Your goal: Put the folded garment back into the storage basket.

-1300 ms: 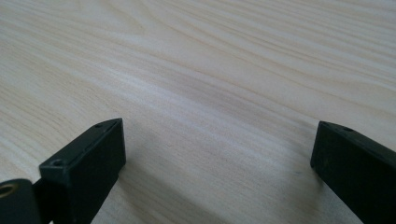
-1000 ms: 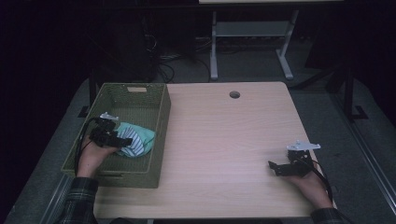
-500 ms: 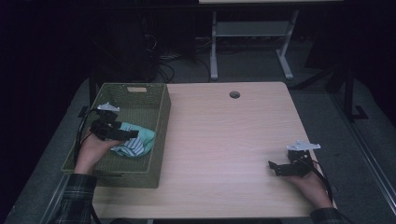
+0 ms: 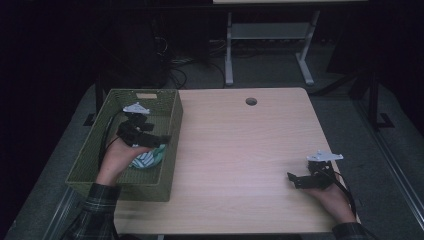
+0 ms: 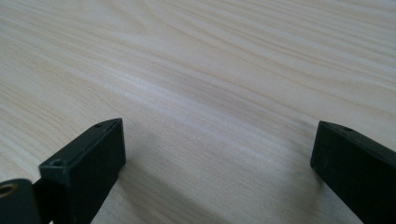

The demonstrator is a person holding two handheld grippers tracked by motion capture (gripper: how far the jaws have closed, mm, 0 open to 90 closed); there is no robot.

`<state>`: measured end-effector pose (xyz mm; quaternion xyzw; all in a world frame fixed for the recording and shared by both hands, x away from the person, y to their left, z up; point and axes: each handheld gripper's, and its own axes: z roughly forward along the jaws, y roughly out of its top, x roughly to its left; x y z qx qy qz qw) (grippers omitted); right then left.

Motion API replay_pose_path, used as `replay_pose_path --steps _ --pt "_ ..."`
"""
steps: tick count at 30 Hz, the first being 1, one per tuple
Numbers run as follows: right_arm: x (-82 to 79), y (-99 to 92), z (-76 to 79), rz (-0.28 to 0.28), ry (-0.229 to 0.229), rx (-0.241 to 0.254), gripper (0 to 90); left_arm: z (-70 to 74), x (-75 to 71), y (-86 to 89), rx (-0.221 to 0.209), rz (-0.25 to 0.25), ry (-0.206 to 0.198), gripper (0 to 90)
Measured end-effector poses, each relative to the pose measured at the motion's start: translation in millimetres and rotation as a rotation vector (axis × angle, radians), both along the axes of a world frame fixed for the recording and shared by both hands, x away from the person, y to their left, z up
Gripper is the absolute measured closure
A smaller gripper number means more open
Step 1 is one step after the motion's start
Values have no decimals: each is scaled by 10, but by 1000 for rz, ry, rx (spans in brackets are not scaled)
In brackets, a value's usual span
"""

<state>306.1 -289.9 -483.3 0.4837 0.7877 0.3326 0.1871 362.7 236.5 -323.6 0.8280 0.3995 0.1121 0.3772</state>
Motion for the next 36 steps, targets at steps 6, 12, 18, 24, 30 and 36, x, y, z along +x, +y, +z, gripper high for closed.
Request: replay_pose_path --steps 6,12,18,24,30,36 --pt "-1 0 0 5 0 -2 28 68 -48 -317 -14 -61 -28 137" --pt "-3 3 0 7 -1 -1 28 24 -87 -647 -8 -117 -32 137" --pt "-5 5 0 9 0 -1 28 -83 -119 -922 -8 -149 -41 137" --pt "-5 5 0 12 -1 -2 28 -239 -169 -1173 22 -189 -48 138" --pt "-5 6 -1 13 -2 -2 28 -442 -195 -1357 38 -198 -52 137" --pt "-5 6 -1 14 -1 -2 28 -658 -238 -1472 45 -205 -48 137"
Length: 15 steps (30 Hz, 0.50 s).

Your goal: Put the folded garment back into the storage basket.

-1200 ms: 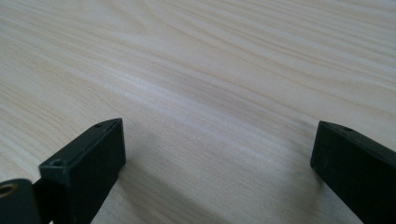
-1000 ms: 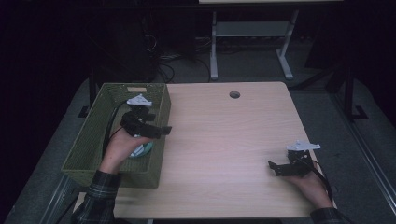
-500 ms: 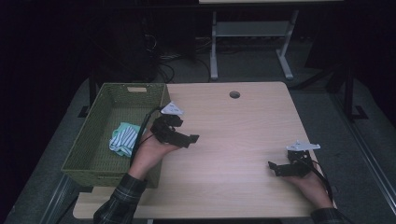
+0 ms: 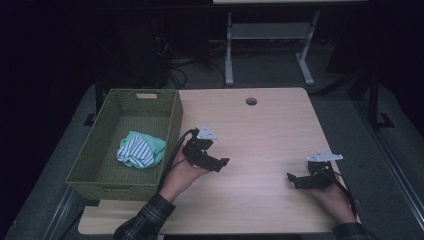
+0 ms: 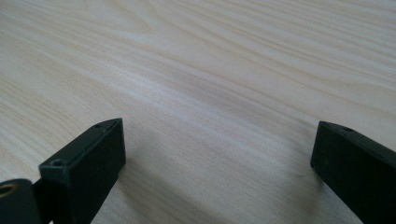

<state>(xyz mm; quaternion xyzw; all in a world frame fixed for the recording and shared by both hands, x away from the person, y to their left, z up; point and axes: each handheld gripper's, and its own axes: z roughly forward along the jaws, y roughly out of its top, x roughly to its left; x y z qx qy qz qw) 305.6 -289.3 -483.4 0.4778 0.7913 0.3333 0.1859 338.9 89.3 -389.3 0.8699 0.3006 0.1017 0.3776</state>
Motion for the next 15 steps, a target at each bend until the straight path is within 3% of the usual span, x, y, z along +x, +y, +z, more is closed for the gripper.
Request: replay_pose_path --steps 8,15 --pt "-1 1 0 0 0 1 28 -340 -54 -53 7 11 7 137" --pt "-1 2 0 1 0 2 28 -610 -50 -84 74 4 11 137"
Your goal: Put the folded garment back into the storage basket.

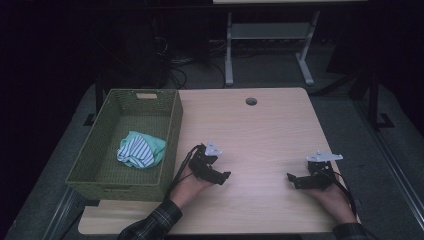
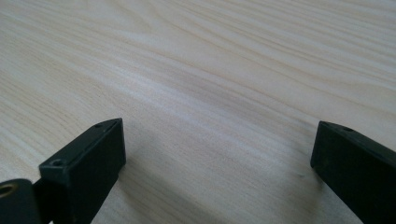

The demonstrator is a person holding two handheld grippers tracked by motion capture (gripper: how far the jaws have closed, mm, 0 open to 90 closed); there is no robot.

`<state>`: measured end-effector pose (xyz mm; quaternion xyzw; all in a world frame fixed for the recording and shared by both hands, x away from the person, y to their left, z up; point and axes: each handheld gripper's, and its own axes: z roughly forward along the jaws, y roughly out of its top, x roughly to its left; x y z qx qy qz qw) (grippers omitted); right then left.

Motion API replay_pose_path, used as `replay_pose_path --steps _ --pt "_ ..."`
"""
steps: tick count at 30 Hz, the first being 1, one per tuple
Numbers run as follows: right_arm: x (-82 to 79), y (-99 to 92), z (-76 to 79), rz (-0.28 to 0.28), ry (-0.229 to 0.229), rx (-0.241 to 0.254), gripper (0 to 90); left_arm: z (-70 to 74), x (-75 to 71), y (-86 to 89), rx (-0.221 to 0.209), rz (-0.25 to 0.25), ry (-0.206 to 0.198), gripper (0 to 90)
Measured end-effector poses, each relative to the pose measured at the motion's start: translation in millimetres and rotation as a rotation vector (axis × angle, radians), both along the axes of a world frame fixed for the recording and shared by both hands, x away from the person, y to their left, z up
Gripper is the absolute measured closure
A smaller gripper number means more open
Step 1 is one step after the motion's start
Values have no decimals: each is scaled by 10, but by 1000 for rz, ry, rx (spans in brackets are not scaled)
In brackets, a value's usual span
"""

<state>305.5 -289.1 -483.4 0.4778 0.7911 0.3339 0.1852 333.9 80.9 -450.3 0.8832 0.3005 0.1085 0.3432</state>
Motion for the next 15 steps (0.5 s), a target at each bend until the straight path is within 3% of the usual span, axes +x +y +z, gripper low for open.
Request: replay_pose_path --steps 7,15 --pt "-1 1 0 5 1 -2 28 -165 25 -9 51 1 34 136" --pt "-2 1 1 7 2 -2 28 -180 33 8 59 -2 16 129"
